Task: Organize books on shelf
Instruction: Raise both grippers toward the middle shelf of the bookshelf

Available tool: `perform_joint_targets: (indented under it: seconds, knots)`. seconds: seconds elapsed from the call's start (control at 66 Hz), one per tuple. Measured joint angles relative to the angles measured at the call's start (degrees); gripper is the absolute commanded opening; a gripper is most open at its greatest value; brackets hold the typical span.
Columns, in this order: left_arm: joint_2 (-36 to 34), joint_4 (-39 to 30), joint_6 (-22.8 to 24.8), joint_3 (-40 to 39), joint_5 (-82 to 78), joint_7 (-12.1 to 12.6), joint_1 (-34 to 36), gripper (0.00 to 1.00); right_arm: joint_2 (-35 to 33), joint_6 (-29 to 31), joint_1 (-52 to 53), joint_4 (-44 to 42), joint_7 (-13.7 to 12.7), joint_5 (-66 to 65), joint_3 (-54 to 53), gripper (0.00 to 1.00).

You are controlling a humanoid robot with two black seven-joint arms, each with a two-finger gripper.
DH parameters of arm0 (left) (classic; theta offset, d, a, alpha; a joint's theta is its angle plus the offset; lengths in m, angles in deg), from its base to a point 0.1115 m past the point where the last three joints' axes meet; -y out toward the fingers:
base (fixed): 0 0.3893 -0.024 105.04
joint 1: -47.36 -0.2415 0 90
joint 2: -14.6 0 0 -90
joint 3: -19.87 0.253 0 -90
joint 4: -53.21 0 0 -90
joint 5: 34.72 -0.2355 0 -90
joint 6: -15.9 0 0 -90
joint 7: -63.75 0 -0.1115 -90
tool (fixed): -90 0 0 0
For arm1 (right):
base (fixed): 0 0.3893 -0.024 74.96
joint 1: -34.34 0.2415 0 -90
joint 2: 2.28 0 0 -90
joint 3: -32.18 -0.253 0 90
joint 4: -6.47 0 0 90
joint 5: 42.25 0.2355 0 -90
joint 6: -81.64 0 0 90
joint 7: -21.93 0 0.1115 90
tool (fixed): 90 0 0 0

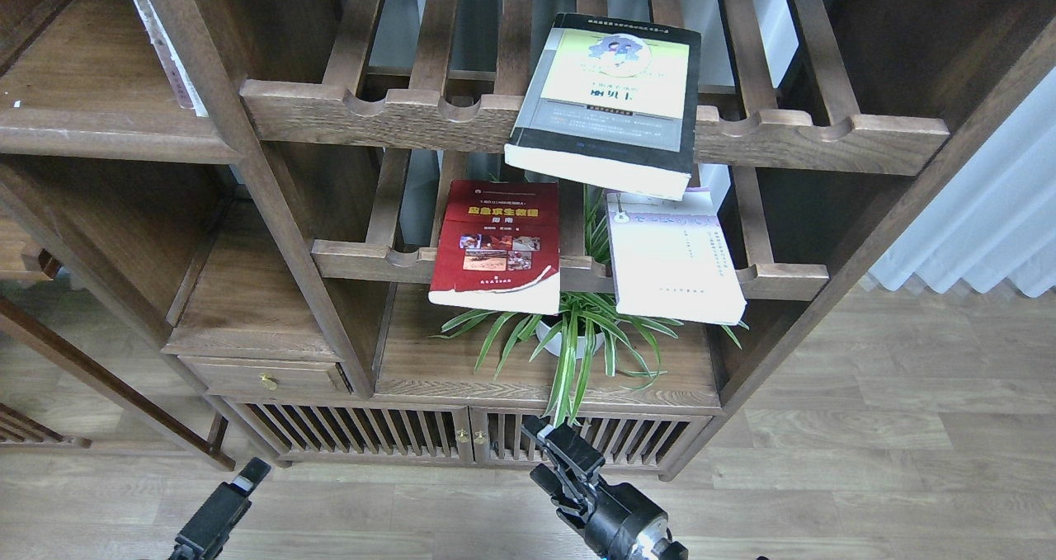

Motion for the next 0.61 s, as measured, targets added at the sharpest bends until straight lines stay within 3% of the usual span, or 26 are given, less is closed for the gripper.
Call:
perform_joint_targets:
  seconds: [0.182,0.318,0.606]
  knots:
    - [0.66,0.39,0.00,-2.85,0.06,0.71,0.11,1.00,0.00,3.52,0.00,-0.83,0.00,-0.09,0.02,1.00]
    - [0.83,1.60,0.00,-4.38,0.01,0.45,0.32,1.00,0.00,9.43,0.46,-3.46,0.09,-0.28,-0.69,1.00]
    - [2.00,2.82,0.00,-5.12,-0.04,0.15,0.79,1.00,0.00,13.88,0.96,-7.02,-0.31,-0.29,0.16,1.00]
